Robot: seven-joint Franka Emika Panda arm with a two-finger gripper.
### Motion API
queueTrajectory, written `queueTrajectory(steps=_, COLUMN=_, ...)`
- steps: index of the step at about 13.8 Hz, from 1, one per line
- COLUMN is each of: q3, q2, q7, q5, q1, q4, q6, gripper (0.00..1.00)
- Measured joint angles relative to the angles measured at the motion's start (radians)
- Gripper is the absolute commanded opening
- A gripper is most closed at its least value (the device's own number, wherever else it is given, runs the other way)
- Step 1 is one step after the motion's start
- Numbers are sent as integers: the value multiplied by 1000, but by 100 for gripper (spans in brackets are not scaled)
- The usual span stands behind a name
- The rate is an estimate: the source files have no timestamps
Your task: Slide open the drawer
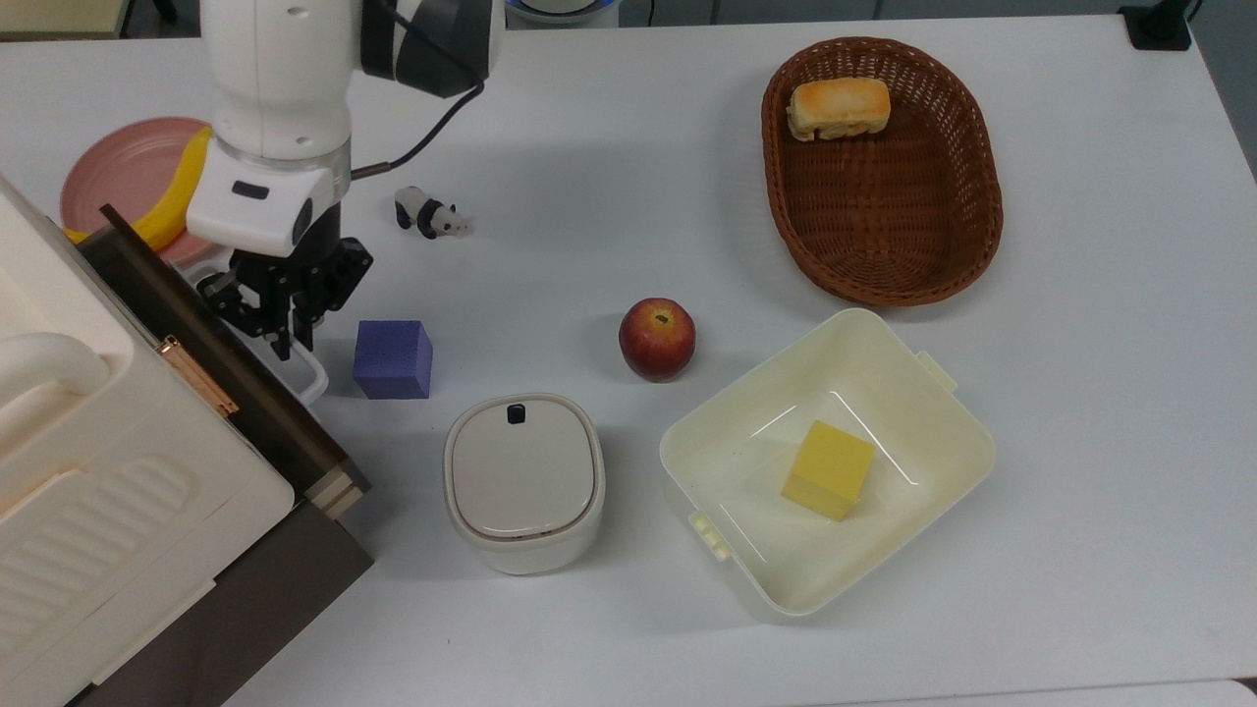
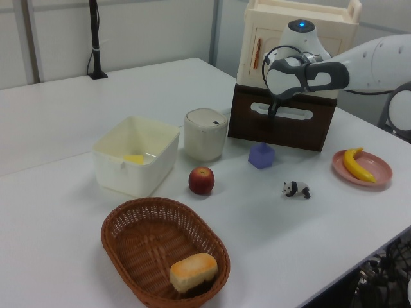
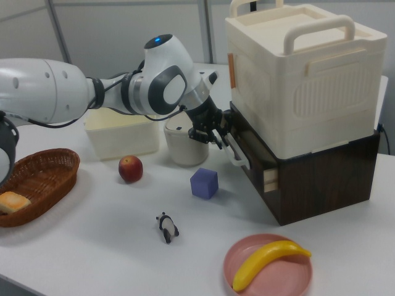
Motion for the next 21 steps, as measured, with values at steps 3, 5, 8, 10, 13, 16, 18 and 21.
queueTrajectory(steps=3, q3=16, q2=-51, q7=3, q5=0, q1=1, q4=-60, q6=-5, gripper=16)
queueTrajectory(steps=5, q3=30, q2=-81, q7=3, q5=0, q1=1, q4=-83, q6=-52, gripper=16)
queueTrajectory(steps=8, q3=44, q2=-108, q7=3, q5=0, q1=1, q4=-100, q6=-103, gripper=16)
queueTrajectory(steps=10, q3=52, q2=-117, q7=3, q5=0, q1=2, q4=-106, q6=-125, gripper=16)
queueTrajectory(steps=13, q3=58, q2=-132, q7=3, q5=0, q1=2, q4=-114, q6=-148, gripper=16)
queueTrajectory(steps=16, q3=61, q2=-140, q7=3, q5=0, q1=3, q4=-128, q6=-148, gripper=25)
queueTrajectory(steps=18, q3=62, q2=-143, q7=4, q5=0, q1=3, q4=-129, q6=-152, gripper=43)
queueTrajectory(steps=21, q3=100, q2=-188, q7=27, q5=1, q1=4, q4=-127, q6=-343, gripper=72)
